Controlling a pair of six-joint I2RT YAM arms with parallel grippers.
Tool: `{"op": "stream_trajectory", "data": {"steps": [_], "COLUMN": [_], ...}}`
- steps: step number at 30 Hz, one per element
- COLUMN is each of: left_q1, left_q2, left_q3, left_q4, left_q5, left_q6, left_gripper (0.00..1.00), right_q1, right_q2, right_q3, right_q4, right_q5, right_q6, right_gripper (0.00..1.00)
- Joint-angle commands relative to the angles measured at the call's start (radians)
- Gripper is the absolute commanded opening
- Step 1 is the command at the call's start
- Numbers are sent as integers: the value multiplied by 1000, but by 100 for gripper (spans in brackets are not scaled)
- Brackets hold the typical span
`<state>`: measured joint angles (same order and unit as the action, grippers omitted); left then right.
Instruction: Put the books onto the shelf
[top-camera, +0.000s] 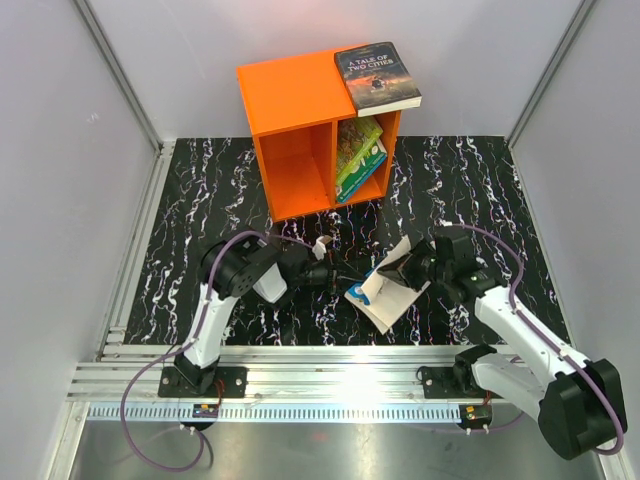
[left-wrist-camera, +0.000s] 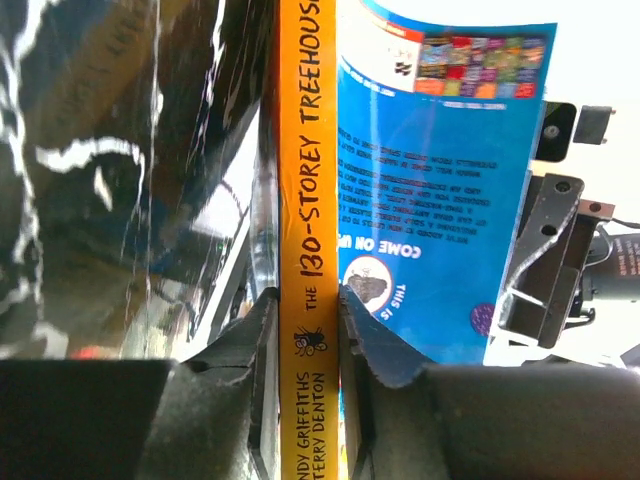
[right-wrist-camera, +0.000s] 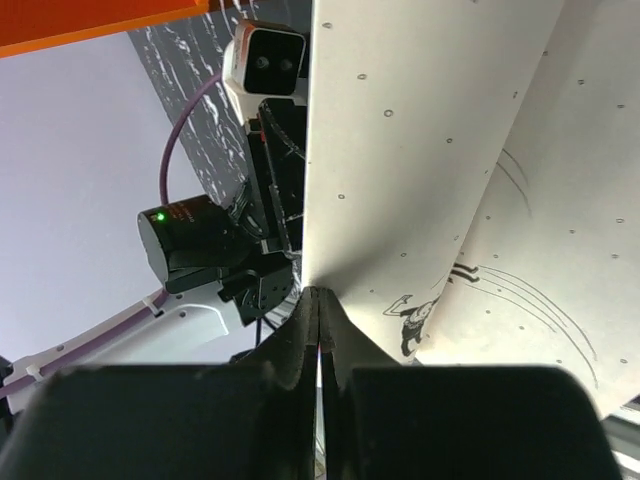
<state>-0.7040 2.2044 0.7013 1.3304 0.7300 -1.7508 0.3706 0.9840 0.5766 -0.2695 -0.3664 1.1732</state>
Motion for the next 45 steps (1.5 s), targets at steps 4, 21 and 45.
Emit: {"op": "stream_trajectory", "data": {"steps": [4, 21, 45], "left_q1": [-11, -17, 26], "left_q2": [-121, -549, -664], "left_q3": [-55, 412, 579], "left_q4": [262, -1119, -774], "left_q5": [42, 0, -75], "left_q6": [-30, 625, 125], "left_gripper": [0, 0, 0], "right_q1": [5, 5, 5], "right_q2": [-19, -83, -357], "right_q3": [254, 316, 279], "right_q4": [-346, -663, -268], "right_q5": [105, 126, 181], "right_q6": [-189, -159, 88], "right_gripper": [81, 100, 100]}}
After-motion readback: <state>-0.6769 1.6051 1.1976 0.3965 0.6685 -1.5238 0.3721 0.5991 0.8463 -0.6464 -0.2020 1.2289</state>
